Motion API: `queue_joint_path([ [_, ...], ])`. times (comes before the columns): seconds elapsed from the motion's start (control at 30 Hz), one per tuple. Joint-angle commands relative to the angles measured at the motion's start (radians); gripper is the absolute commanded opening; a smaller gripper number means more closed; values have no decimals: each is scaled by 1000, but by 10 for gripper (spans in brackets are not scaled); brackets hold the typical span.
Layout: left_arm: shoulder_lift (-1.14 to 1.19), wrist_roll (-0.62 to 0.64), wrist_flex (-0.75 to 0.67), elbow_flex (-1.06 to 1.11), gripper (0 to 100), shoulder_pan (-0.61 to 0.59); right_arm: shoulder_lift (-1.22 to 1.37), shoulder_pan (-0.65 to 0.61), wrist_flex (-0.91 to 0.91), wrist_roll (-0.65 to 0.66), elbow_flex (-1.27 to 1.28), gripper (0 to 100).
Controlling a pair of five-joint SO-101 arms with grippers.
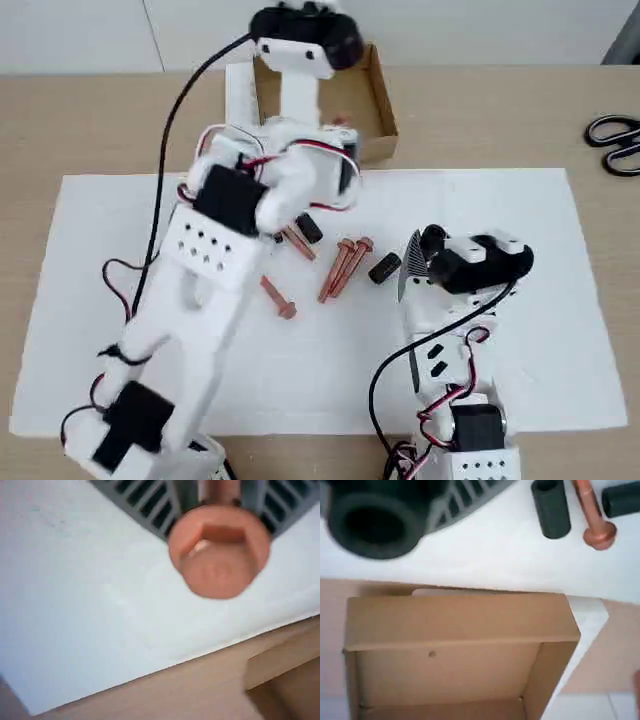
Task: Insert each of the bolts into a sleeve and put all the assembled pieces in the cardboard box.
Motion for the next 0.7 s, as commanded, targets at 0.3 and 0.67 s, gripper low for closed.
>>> queue_joint_path([
  [0.3, -68, -5, -169, 99, 6, 66, -10, -127, -16, -21, -8, 5],
  [0.67, -74, 40, -163, 130, 6, 69, -7, -156, -13, -15, -6, 4],
])
